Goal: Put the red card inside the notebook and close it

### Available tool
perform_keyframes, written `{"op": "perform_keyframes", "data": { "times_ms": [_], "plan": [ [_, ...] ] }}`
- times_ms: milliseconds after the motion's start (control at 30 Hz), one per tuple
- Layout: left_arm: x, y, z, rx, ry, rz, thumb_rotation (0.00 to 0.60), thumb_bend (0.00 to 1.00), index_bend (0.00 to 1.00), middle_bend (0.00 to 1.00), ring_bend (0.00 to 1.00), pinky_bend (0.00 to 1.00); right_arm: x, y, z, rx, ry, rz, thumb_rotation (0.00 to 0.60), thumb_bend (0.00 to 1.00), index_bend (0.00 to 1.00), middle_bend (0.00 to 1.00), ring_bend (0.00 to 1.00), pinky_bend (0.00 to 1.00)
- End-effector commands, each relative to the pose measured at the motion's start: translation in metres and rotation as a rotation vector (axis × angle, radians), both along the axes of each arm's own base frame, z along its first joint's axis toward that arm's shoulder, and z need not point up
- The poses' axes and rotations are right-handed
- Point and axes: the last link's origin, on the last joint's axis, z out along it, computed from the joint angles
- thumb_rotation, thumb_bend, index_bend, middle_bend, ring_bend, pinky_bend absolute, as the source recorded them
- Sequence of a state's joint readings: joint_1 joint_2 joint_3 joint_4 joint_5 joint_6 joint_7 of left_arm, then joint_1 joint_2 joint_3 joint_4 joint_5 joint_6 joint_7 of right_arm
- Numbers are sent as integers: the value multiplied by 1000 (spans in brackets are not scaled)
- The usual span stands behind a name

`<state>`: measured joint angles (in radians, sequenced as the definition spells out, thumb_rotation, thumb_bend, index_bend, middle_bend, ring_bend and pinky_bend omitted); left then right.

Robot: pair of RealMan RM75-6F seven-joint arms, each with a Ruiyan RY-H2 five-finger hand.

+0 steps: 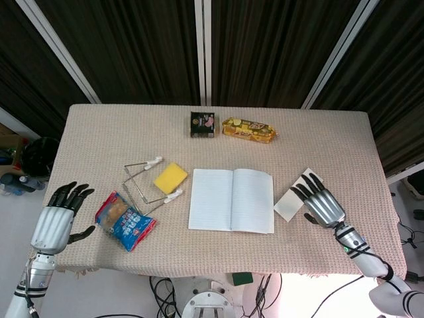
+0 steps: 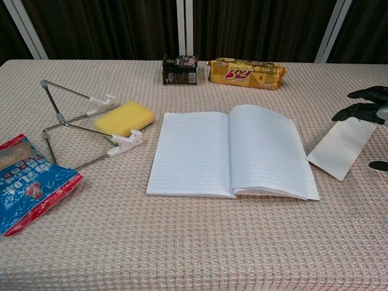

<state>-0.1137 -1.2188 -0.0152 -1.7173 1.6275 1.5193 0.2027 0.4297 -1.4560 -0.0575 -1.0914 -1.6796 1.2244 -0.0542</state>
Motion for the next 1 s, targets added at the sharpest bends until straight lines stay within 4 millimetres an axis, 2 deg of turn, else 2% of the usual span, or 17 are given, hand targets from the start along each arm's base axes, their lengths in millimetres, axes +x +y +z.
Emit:
{"op": "perform_keyframes", "data": {
  "times_ms": [33,267,700,767,900,1000],
  "plan": [
    [0,0,0,-1,1,1,600,59,212,155,91,148,-2,0,-1,3,7,-1,600,191,210,188,17,72],
    [1,0,-4,-8,-8,1,600,59,212,156,91,148,-6,-5,-10,10,83,48,600,211,254,191,15,73],
    [-3,-3,-1,4,-11,15,600,60,212,156,91,149,-5,-18,-29,28,98,47,600,255,282,191,13,73],
    [-3,-3,-2,2,-12,17,600,60,212,156,91,149,-5,-19,-30,30,102,44,600,291,292,191,13,74],
    [-3,-3,-4,-10,-10,15,600,59,212,156,91,149,-4,-20,-32,31,95,39,600,462,335,191,13,76],
    [-3,-2,-5,-10,-13,12,600,59,212,156,91,149,-4,-21,-30,26,96,44,600,510,395,198,14,76]
  ]
}}
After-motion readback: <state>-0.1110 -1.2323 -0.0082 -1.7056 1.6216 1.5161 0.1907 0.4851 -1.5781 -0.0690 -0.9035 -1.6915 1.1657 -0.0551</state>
